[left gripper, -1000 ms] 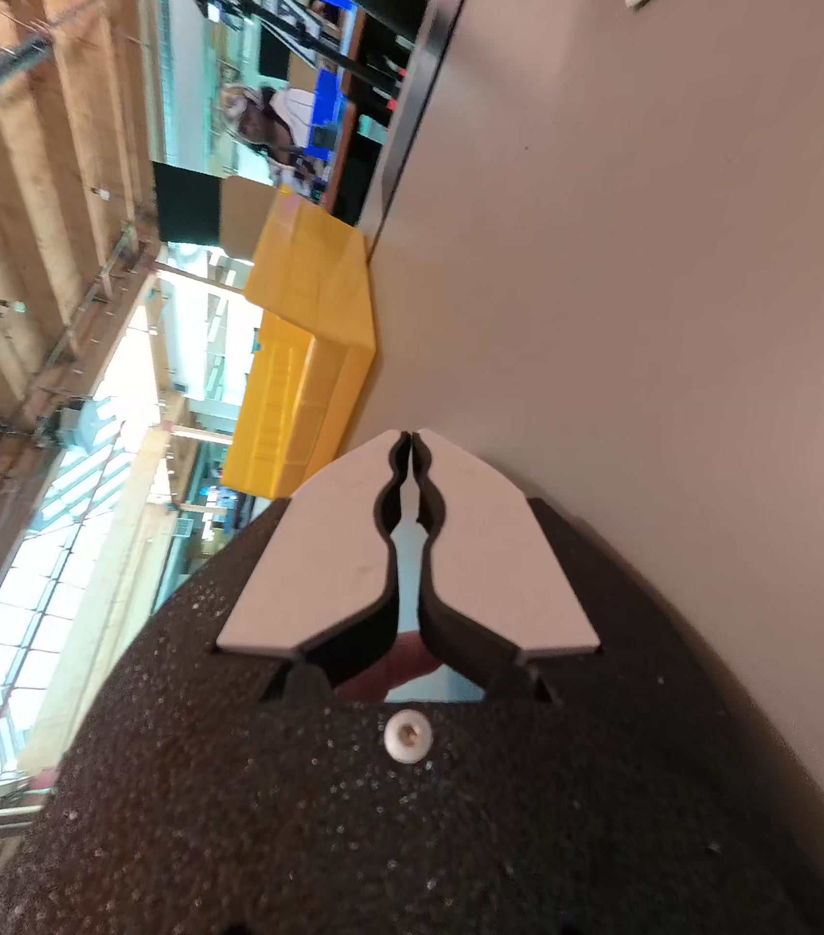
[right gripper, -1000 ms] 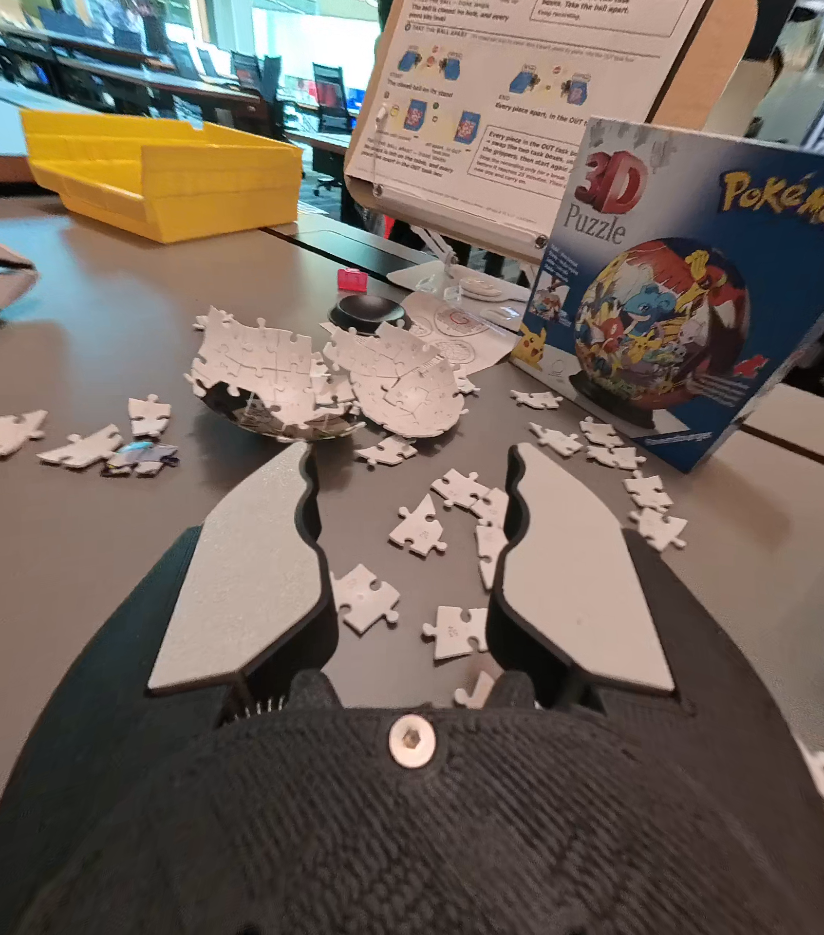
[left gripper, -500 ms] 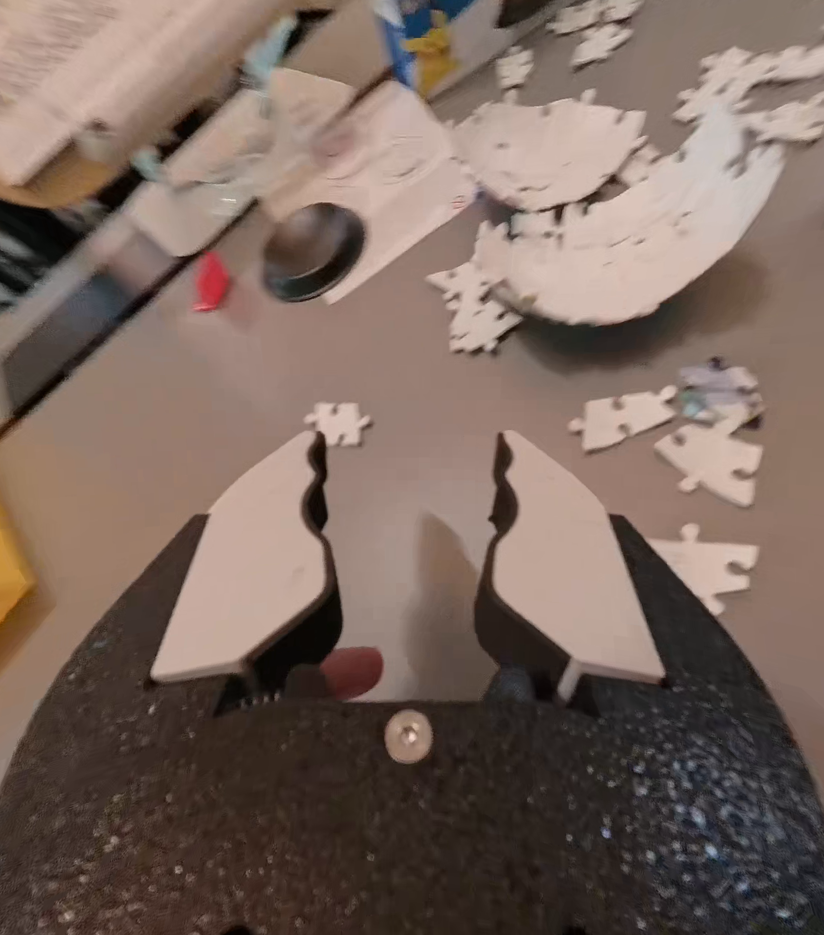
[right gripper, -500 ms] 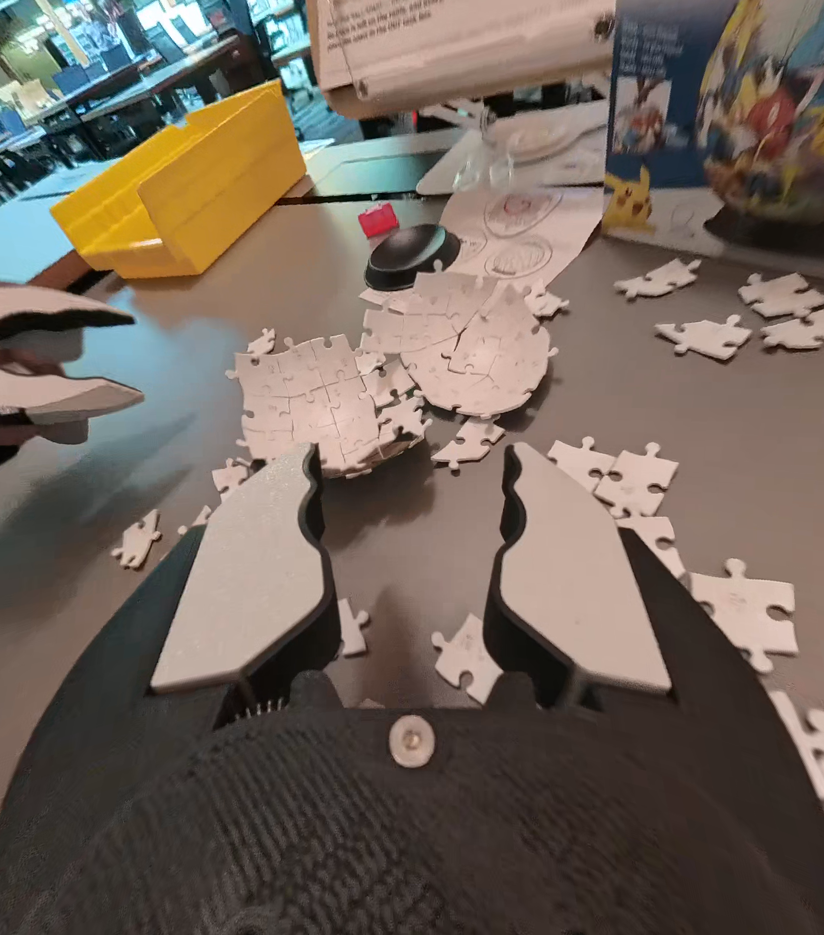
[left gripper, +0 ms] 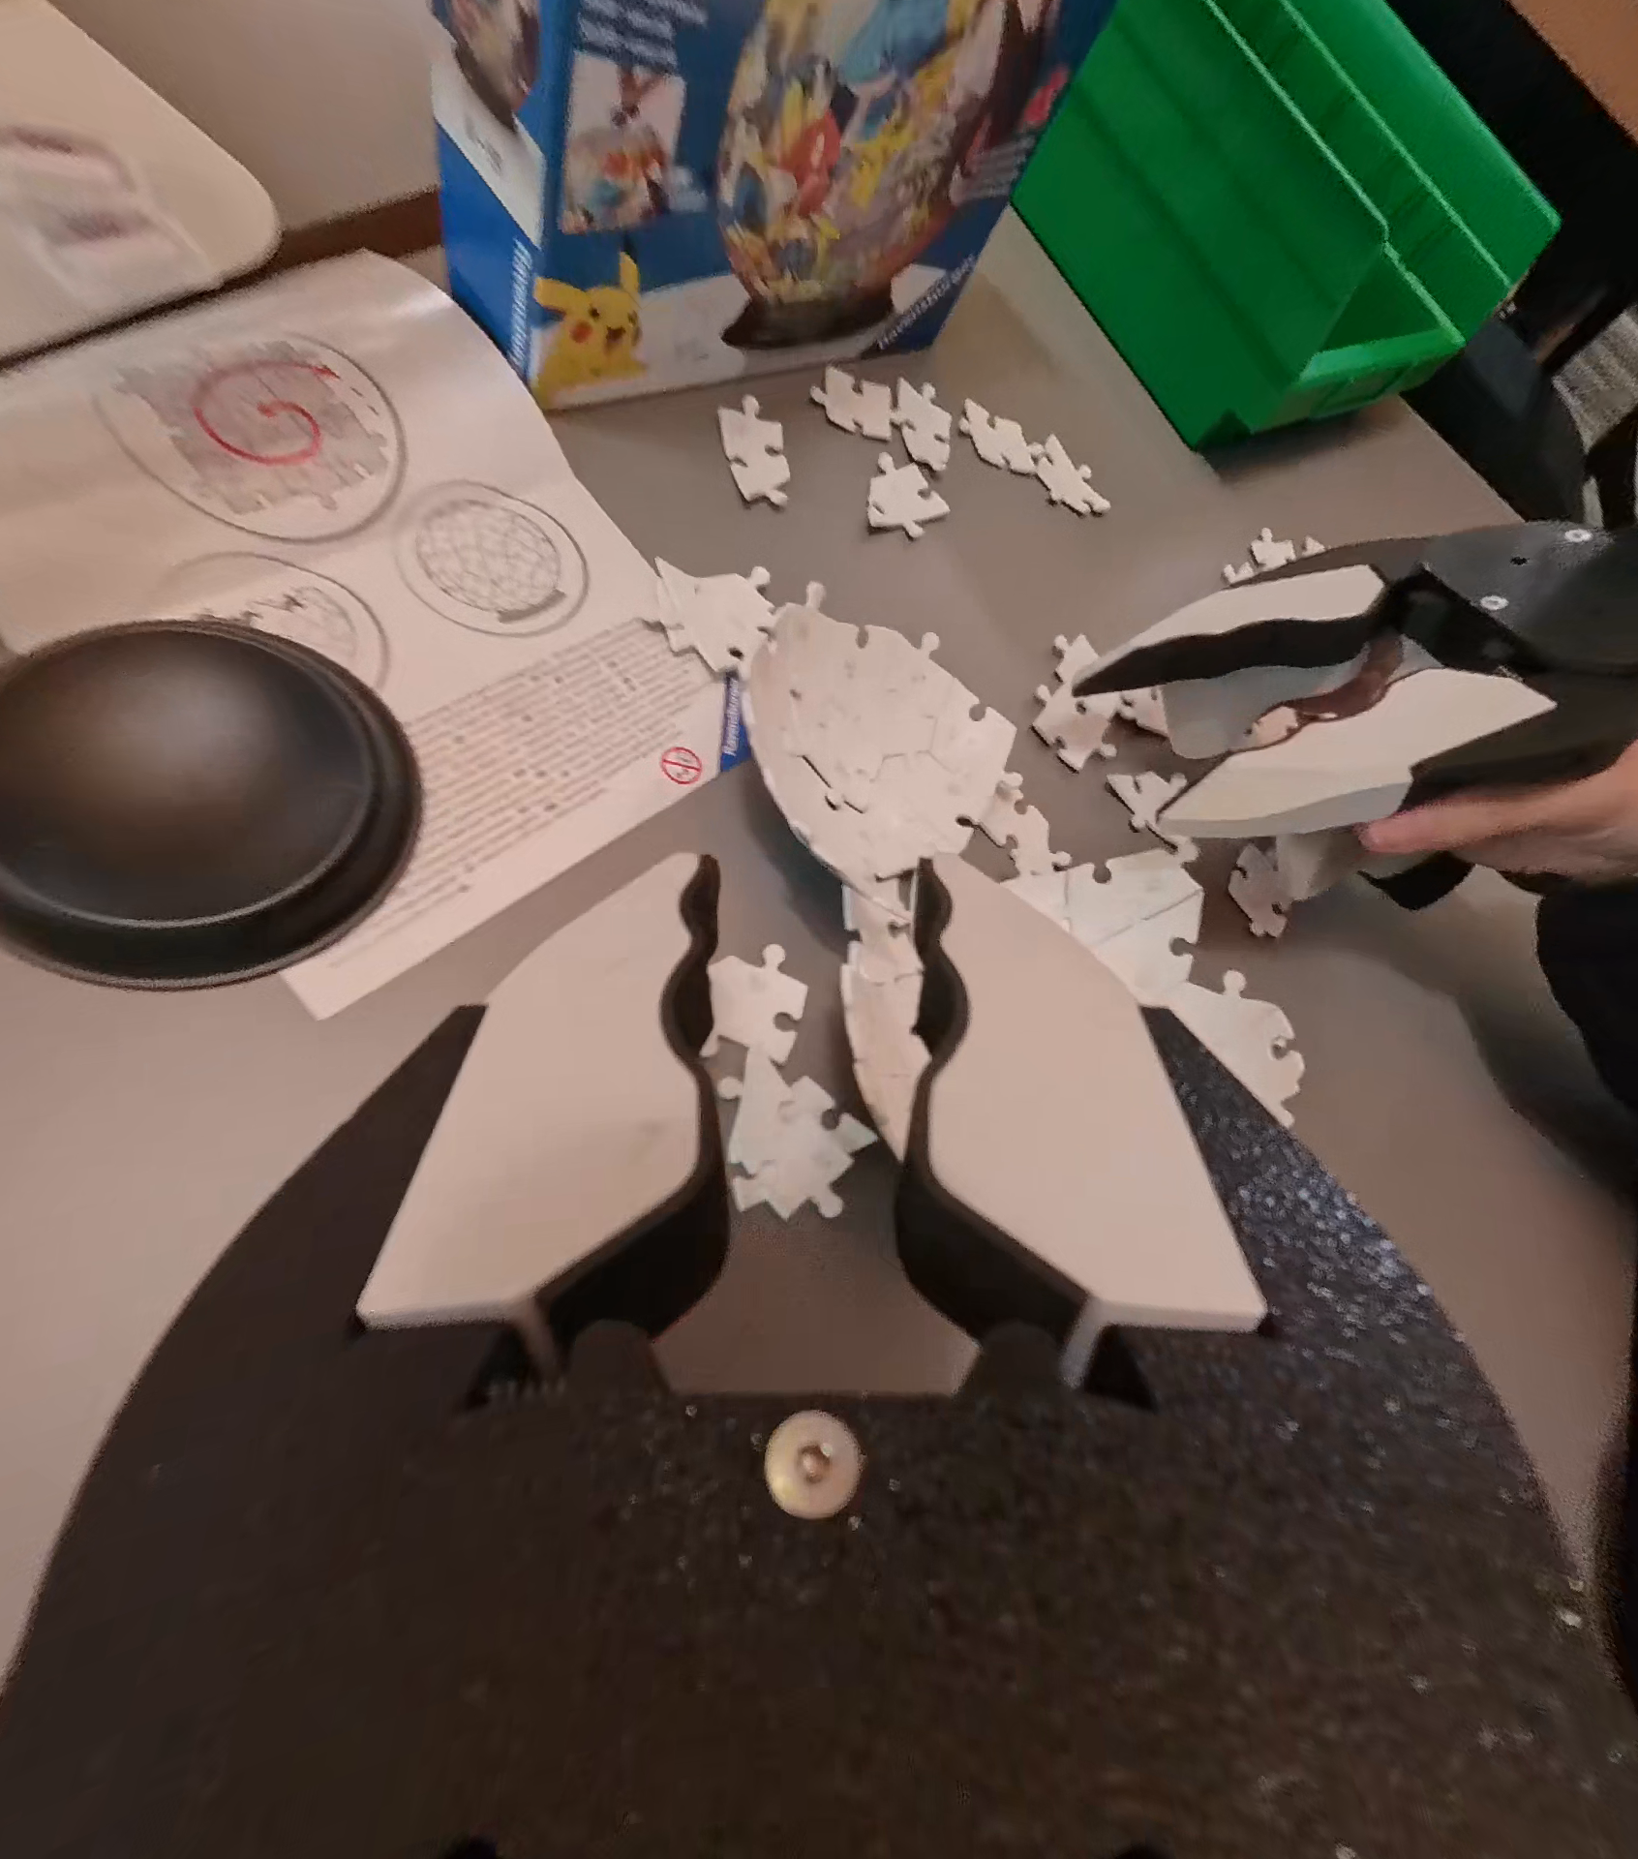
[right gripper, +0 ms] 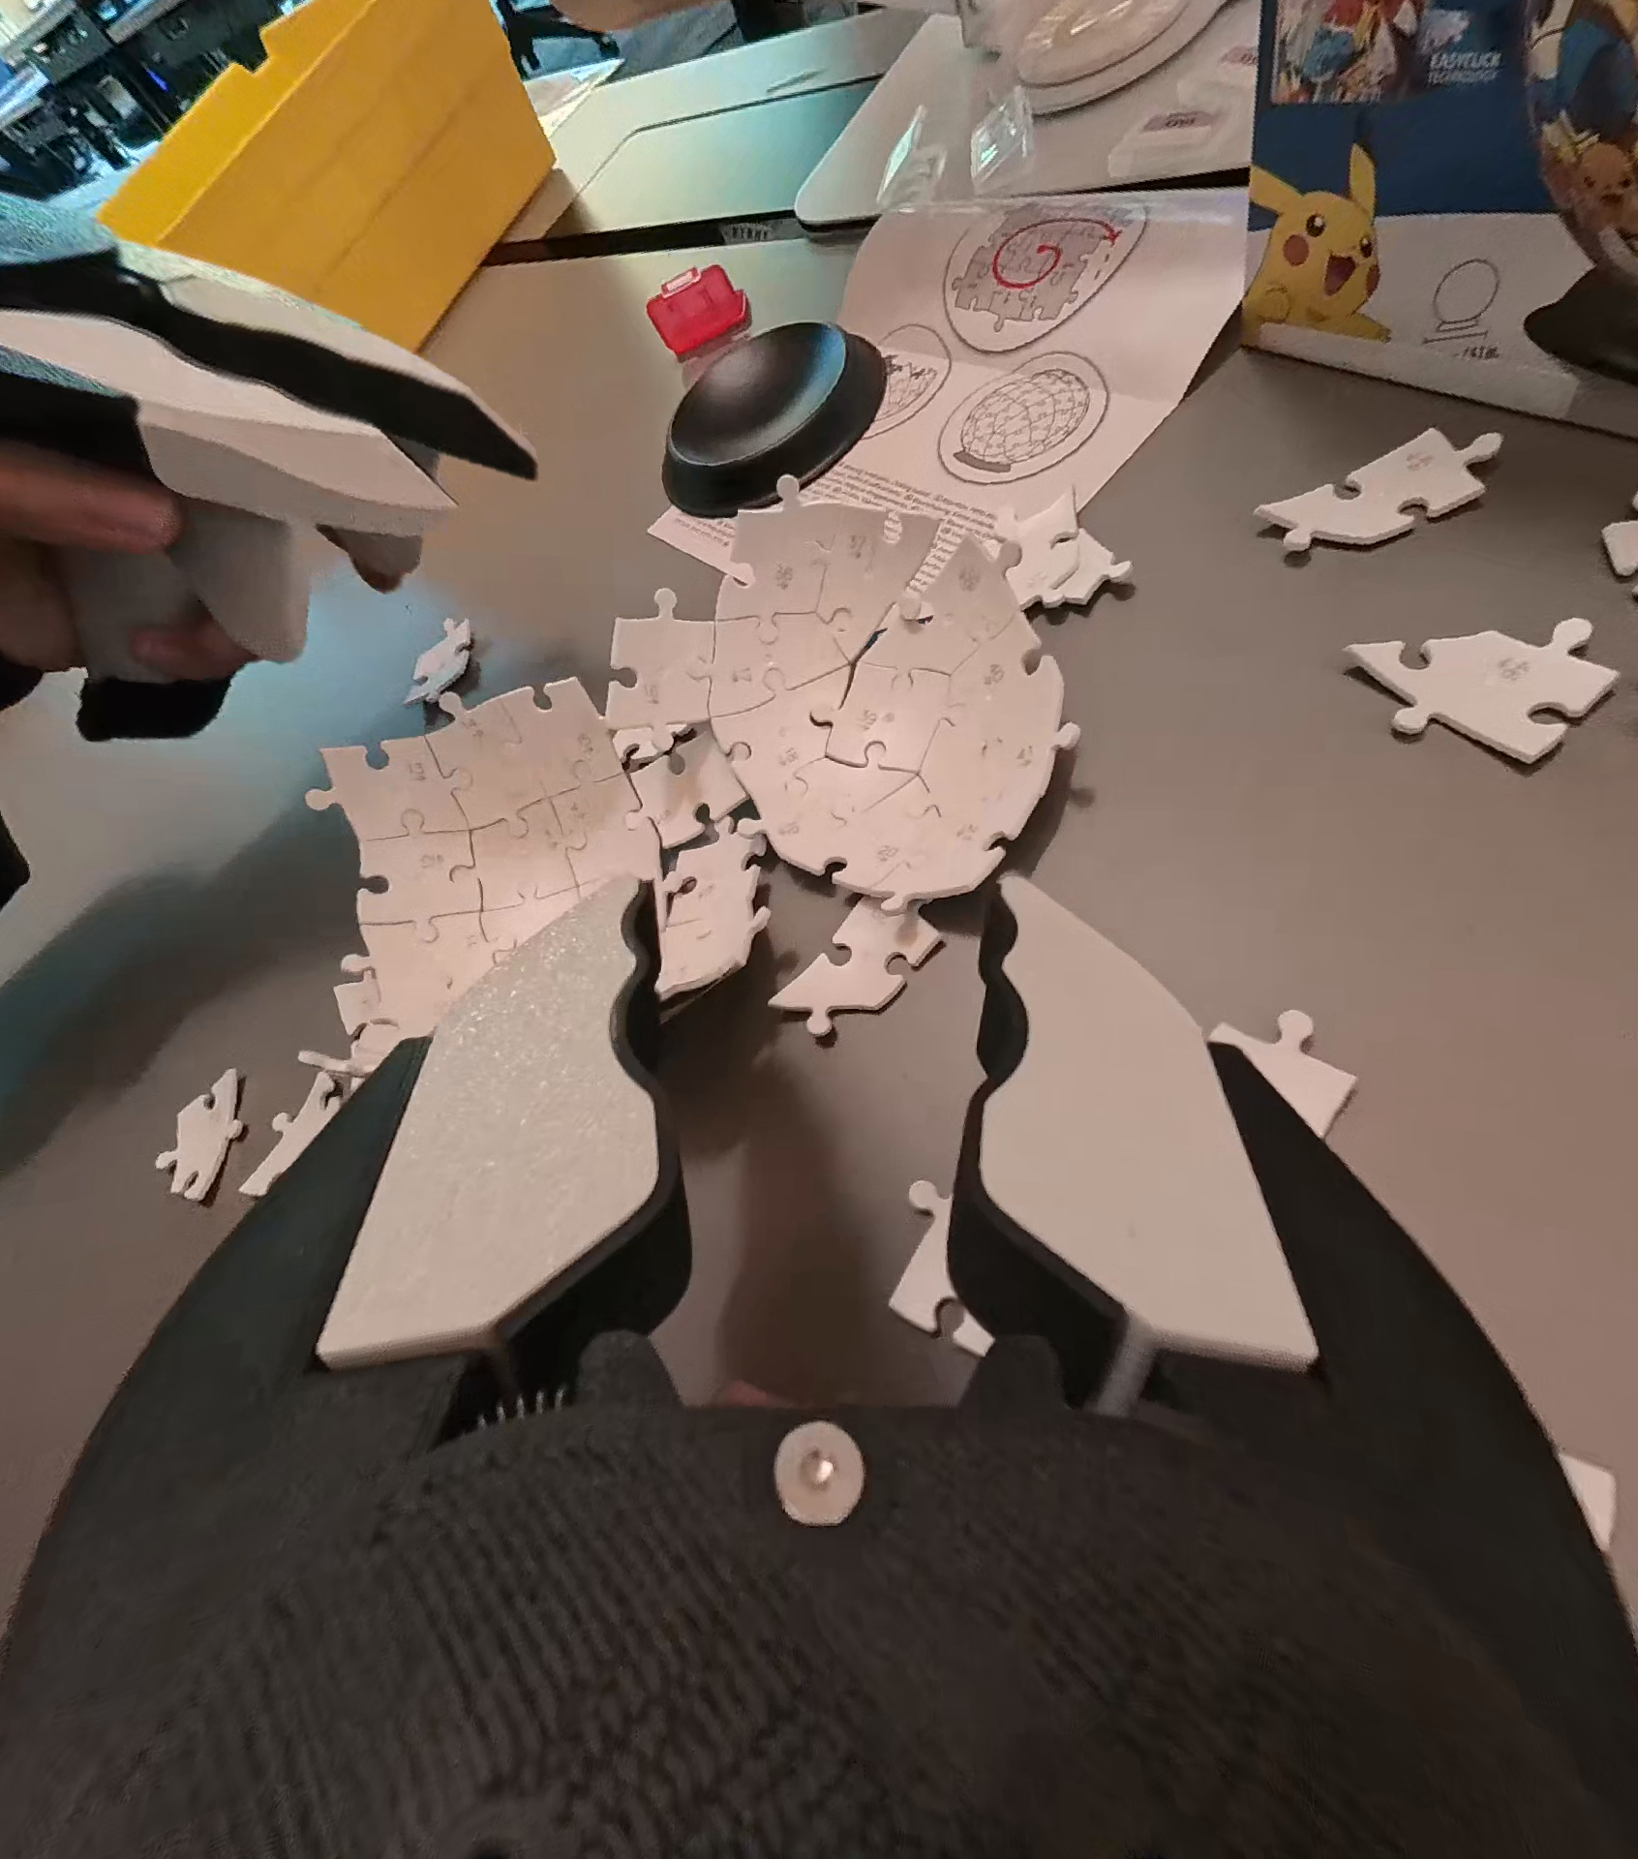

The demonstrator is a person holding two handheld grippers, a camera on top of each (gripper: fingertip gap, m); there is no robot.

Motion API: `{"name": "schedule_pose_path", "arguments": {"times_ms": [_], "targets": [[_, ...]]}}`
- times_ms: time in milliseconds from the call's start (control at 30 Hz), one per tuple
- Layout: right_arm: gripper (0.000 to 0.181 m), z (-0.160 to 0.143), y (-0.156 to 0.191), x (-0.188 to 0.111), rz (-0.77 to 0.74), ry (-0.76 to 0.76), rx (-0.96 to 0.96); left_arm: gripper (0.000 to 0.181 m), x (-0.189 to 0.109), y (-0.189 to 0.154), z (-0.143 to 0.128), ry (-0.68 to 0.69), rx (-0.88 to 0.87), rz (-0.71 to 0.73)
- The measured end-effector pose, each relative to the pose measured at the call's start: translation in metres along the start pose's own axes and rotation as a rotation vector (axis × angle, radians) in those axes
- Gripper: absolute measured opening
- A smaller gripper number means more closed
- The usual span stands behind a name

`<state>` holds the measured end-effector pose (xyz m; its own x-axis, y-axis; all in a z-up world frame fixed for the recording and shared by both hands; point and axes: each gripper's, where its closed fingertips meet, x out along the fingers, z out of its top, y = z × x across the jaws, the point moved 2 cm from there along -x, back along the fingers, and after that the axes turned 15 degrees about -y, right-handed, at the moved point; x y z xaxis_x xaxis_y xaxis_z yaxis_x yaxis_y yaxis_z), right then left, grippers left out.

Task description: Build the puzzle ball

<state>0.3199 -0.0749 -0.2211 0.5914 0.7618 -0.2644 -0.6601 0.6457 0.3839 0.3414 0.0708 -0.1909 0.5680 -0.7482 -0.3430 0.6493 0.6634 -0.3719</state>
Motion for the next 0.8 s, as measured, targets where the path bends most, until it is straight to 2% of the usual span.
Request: {"name": "schedule_pose_path", "arguments": {"times_ms": [300, 500, 667, 800], "targets": [[0.062, -0.028, 0.027, -0.014, 0.048, 0.134, 0.053, 0.036, 0.012, -0.025, -0.033, 0.233, -0.043, 0.021], [0.060, -0.033, 0.033, -0.007, 0.082, 0.112, 0.151, 0.038, 0.012, -0.020, -0.047, 0.411, 0.008, 0.126], [0.054, -0.021, 0.034, -0.007, 0.121, 0.044, 0.253, 0.036, 0.008, -0.019, -0.052, 0.459, -0.011, 0.151], [0.055, -0.020, 0.031, -0.009, 0.136, 0.055, 0.278, 0.036, 0.007, -0.023, -0.051, 0.465, -0.033, 0.141]]}}
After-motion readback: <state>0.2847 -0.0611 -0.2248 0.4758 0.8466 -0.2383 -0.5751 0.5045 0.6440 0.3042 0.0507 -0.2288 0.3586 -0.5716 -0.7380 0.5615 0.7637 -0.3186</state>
